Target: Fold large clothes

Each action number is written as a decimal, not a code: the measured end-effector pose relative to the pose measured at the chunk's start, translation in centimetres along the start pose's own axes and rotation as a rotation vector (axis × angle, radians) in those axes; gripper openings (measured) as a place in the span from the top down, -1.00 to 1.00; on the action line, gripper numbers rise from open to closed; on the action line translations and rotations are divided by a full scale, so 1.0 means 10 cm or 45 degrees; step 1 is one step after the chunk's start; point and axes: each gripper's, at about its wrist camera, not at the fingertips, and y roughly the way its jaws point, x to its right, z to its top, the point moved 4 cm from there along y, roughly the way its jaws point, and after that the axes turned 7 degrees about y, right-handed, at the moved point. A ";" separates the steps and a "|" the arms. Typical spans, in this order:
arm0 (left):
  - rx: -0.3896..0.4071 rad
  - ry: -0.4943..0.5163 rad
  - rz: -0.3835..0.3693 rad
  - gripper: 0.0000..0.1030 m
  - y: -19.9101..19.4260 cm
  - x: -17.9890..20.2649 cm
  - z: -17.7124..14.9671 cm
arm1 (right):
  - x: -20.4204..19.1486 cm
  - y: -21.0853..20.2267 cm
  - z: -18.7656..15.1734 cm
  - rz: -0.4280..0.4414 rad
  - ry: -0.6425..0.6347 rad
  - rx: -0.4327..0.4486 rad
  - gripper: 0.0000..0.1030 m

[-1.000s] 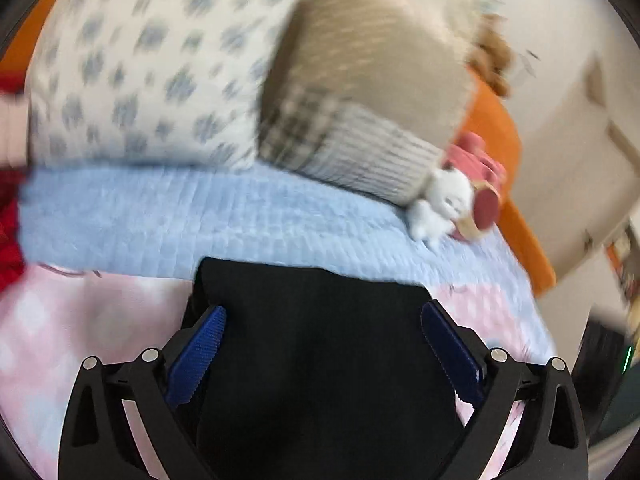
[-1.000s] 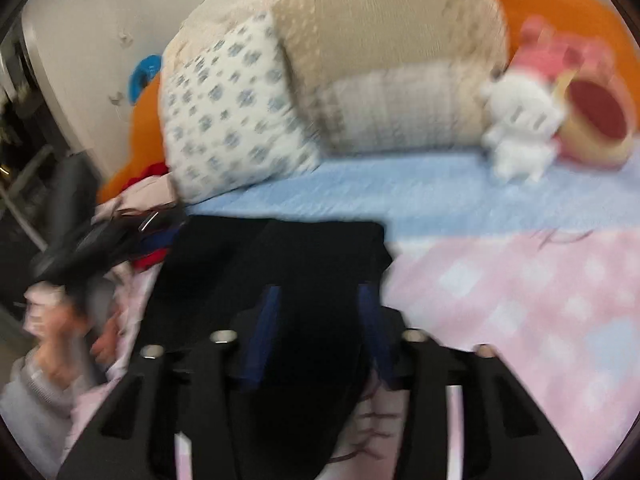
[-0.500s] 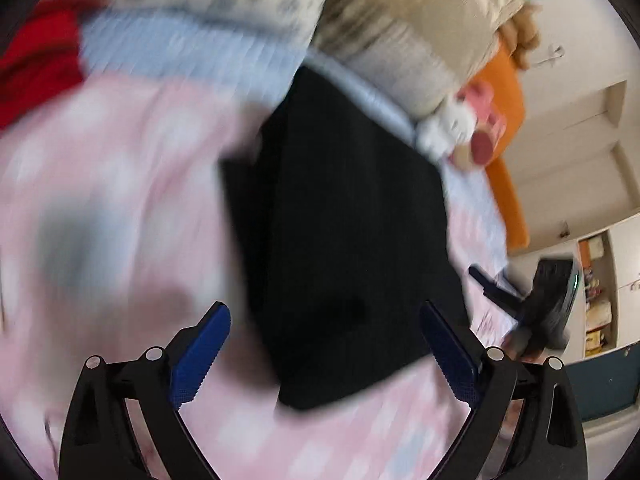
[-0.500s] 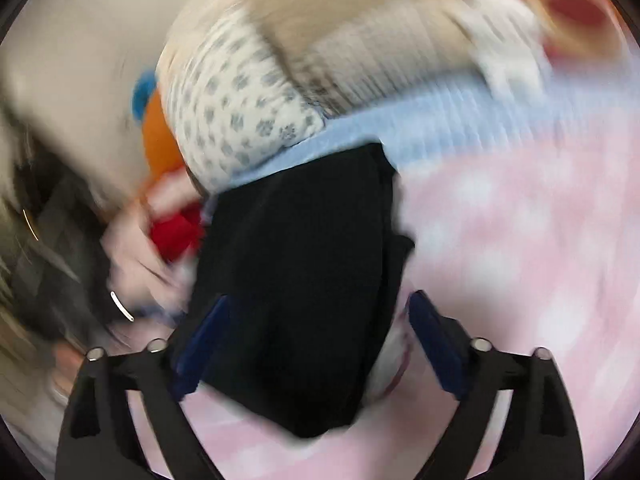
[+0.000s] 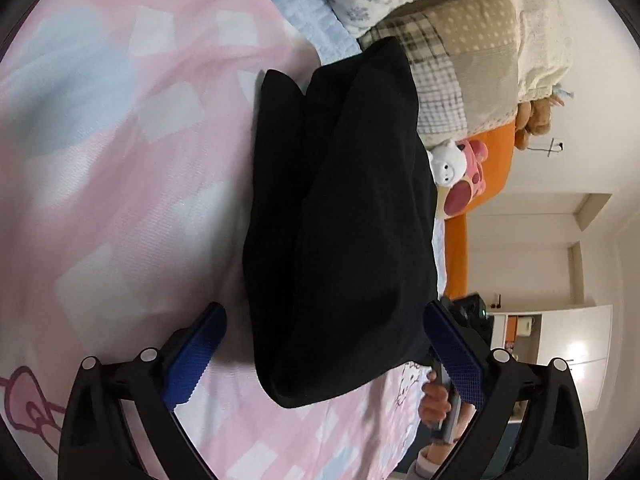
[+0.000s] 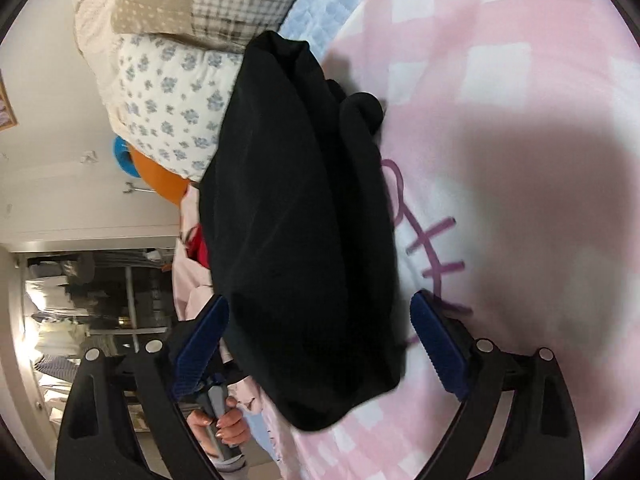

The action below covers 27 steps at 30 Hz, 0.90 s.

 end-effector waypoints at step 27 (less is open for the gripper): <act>-0.143 0.216 0.396 -0.10 0.85 0.59 0.46 | -0.50 0.53 0.09 -0.246 -0.159 -0.073 0.20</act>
